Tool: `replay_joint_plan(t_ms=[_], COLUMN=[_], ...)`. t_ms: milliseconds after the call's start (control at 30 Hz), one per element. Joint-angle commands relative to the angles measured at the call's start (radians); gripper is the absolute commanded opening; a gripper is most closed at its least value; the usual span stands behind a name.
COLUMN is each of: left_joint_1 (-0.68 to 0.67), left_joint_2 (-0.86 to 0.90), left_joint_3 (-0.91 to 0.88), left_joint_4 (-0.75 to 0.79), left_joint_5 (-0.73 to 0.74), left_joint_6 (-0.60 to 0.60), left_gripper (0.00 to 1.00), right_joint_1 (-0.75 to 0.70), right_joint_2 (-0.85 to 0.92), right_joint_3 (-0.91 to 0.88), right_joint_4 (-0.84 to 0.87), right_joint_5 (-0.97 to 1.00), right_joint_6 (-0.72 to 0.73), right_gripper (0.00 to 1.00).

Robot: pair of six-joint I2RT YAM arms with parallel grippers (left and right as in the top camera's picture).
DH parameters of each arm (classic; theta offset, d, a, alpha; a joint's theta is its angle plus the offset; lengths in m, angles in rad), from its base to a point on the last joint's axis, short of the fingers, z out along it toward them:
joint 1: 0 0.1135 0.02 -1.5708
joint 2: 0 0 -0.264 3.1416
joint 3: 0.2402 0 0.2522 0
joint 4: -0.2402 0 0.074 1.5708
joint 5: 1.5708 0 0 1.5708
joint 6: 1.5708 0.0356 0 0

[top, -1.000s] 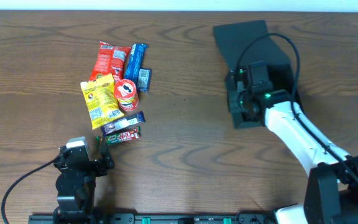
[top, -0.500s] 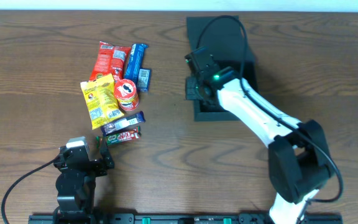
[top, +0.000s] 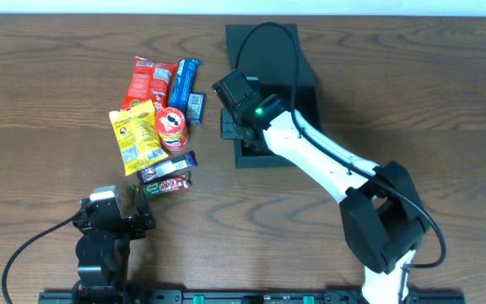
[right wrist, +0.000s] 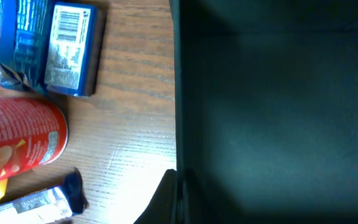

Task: Pack container
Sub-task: 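Push the black box lid up and back with the right gripper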

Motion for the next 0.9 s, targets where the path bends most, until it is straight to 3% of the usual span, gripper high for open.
replay_joint_plan(t_ms=[0, 267, 300, 333, 367, 433, 667, 867], left_joint_1=[0.002, 0.002, 0.002, 0.002, 0.002, 0.002, 0.002, 0.002], left_joint_2=[-0.005, -0.005, -0.005, -0.005, -0.005, -0.005, -0.005, -0.005], left_joint_3=[-0.023, -0.023, -0.023, -0.023, -0.023, -0.023, -0.023, -0.023], left_joint_4=[-0.002, -0.002, -0.002, -0.002, -0.002, -0.002, -0.002, -0.002], left_joint_5=[-0.021, -0.021, -0.021, -0.021, -0.021, -0.021, -0.021, -0.021], left_joint_6=[0.006, 0.006, 0.006, 0.006, 0.006, 0.006, 0.006, 0.006], left_gripper=[0.95, 0.95, 0.95, 0.95, 0.95, 0.95, 0.95, 0.95], right_joint_1=[-0.001, 0.017, 0.017, 0.017, 0.017, 0.016, 0.0, -0.088], right_joint_2=[0.012, 0.015, 0.015, 0.015, 0.015, 0.015, 0.01, 0.0], right_joint_3=[0.024, 0.024, 0.024, 0.024, 0.024, 0.037, 0.166, 0.278], right_joint_4=[0.001, 0.035, 0.038, 0.04, 0.043, 0.039, -0.093, -0.244], right_joint_5=[0.031, 0.027, 0.027, 0.029, 0.029, 0.028, 0.033, 0.105], right_joint_6=[0.065, 0.103, 0.102, 0.101, 0.087, 0.04, -0.055, -0.157], right_gripper=[0.02, 0.02, 0.22, 0.48, 0.59, 0.72, 0.82, 0.83])
